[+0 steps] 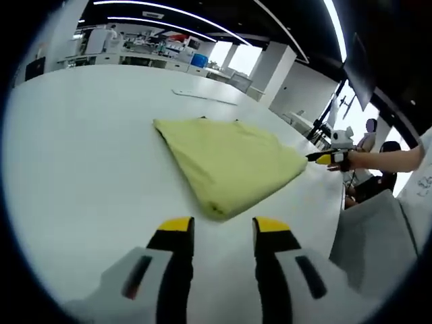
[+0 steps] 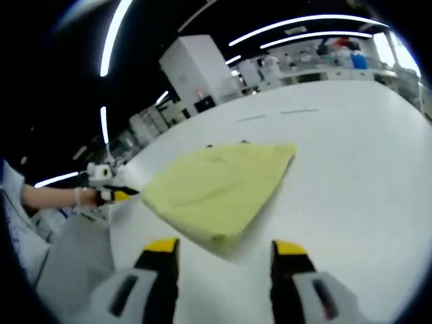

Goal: Fold the garment on the visible template until the final outline fits inside the template.

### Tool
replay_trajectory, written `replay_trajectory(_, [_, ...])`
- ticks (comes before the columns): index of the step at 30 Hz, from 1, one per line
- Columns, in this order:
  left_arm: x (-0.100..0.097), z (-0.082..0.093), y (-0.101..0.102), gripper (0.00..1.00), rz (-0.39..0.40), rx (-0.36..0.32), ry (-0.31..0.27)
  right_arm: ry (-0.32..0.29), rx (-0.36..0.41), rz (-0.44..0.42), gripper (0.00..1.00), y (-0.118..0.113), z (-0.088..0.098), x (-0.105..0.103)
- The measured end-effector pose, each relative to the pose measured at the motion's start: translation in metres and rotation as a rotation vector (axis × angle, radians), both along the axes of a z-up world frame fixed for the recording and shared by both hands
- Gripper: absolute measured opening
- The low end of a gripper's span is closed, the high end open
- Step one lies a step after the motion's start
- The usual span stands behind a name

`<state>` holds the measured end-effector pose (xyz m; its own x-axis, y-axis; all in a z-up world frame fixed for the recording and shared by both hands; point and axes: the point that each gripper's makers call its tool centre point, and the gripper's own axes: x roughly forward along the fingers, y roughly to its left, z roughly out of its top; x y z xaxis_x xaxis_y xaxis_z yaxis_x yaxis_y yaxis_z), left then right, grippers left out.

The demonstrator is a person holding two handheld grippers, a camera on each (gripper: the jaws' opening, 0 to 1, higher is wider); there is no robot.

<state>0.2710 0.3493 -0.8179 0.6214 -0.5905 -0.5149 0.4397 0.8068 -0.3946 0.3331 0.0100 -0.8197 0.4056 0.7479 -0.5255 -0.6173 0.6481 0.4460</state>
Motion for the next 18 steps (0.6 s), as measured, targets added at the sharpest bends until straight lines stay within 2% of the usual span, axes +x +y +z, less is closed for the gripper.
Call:
replay_trajectory(2, [0.000,-0.001,0.000,0.29,0.001,-0.004,0.004,0.014,0.009,0.009,0.40,0.002,-0.002,-0.004])
replay_trajectory(3, [0.000,-0.001,0.000,0.29,-0.002,-0.003,0.003,0.042,0.031,0.021,0.35,0.006,-0.002,-0.009])
replay_trajectory(5, [0.002,-0.006,0.001,0.28,-0.005,0.006,0.004,0.045,0.028,0.024,0.28,0.007,-0.005,-0.009])
replay_trajectory(10, [0.005,-0.008,0.002,0.24,-0.007,0.017,0.005,0.052,0.028,0.027,0.23,0.011,-0.012,-0.010])
replay_trajectory(18, [0.011,-0.012,0.005,0.17,0.023,0.027,0.000,0.052,0.025,0.005,0.13,0.013,-0.014,-0.006])
